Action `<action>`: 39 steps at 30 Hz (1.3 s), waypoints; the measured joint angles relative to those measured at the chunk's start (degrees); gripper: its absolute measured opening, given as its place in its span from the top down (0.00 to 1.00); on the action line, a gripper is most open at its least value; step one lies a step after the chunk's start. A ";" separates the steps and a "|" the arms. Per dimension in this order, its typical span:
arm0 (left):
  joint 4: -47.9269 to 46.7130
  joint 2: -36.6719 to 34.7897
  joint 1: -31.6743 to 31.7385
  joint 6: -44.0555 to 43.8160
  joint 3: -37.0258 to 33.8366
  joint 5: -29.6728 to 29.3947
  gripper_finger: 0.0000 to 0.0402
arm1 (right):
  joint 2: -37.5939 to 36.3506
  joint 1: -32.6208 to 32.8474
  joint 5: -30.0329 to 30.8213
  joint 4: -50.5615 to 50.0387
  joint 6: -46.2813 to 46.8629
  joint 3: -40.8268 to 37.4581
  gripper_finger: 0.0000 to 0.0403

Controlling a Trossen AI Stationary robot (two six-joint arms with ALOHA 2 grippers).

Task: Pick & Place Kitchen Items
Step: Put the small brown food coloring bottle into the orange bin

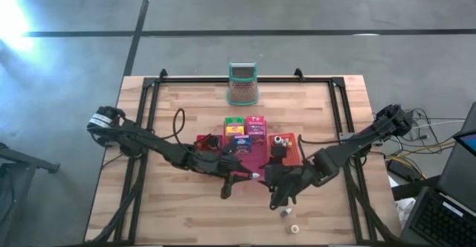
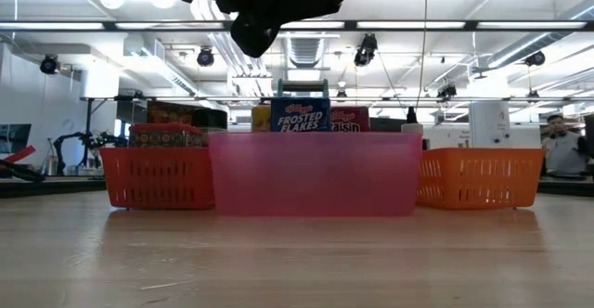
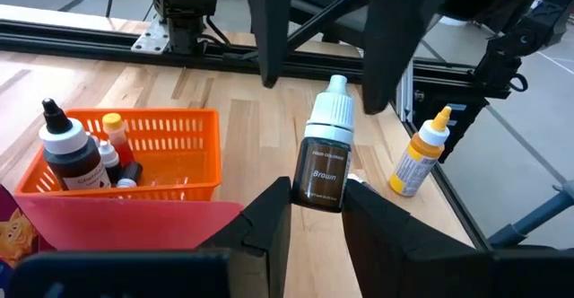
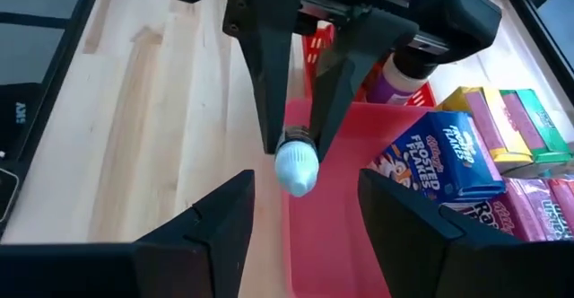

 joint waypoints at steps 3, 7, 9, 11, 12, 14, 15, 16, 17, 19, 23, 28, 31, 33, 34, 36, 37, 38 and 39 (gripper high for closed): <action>0.01 0.00 0.00 0.02 0.00 -0.01 0.75 | 0.02 -0.50 -0.04 0.04 -0.07 0.00 0.54; 0.04 0.00 0.00 0.48 0.00 -0.06 0.75 | 0.05 -0.87 -1.26 0.48 -0.08 0.00 0.58; 0.04 0.00 0.00 0.78 0.00 -0.07 0.75 | 0.09 -1.02 -2.30 1.20 -0.35 0.00 0.59; 0.25 0.00 0.07 1.14 0.00 -0.07 0.75 | 0.09 -1.09 -2.56 1.35 -0.70 0.00 0.60; 0.57 0.00 0.07 1.57 0.00 -0.07 0.75 | 0.09 -1.14 -2.56 1.36 -0.73 0.00 0.61; 1.16 0.00 0.07 2.47 0.00 -0.07 0.75 | 0.09 -1.30 -2.56 1.34 -0.91 0.00 0.62; 1.41 0.00 0.07 2.95 0.00 -0.07 0.75 | 0.09 -1.30 -2.56 1.36 -0.97 0.00 0.63; 1.54 0.00 0.07 3.32 0.00 -0.10 0.75 | 0.09 -1.33 -2.58 1.38 -0.98 0.00 0.64; 1.56 0.00 0.07 3.50 0.00 -0.11 0.75 | 0.09 -1.31 -2.56 1.40 -1.00 0.00 0.64; 1.59 0.00 0.06 3.61 0.00 -0.11 0.75 | 0.09 -1.30 -2.58 1.40 -1.15 0.00 0.66; 1.60 0.00 0.04 3.67 0.00 -0.11 0.75 | 0.09 -1.30 -2.58 1.49 -1.49 0.00 0.68; 1.62 0.00 0.04 4.55 0.00 -0.11 0.75 | 0.09 -1.30 -2.58 2.32 -2.49 0.00 0.73; 1.77 0.00 0.07 4.68 0.00 -0.13 0.75 | 0.09 -1.37 -2.72 2.39 -2.64 0.00 0.76; 1.99 0.00 0.07 4.70 0.00 -0.13 0.75 | 0.09 -1.44 -3.25 2.38 -2.65 0.00 0.78; 1.97 0.00 0.07 4.68 0.00 -0.11 0.75 | 0.09 -1.50 -3.76 2.38 -2.64 0.00 0.79; 1.92 0.02 0.06 4.66 0.00 -0.13 0.75 | 0.09 -1.61 -4.54 2.38 -2.64 0.00 0.81; 1.83 0.02 0.07 4.65 0.00 -0.13 0.75 | 0.09 -1.61 -4.55 2.38 -2.66 0.00 0.82; 1.82 0.02 0.07 4.65 0.00 -0.11 0.75 | 0.09 -1.61 -4.55 2.38 -2.66 0.00 0.83; 1.82 0.02 0.07 4.66 0.00 -0.11 0.75 | 0.09 -1.61 -4.57 2.38 -2.66 0.00 0.83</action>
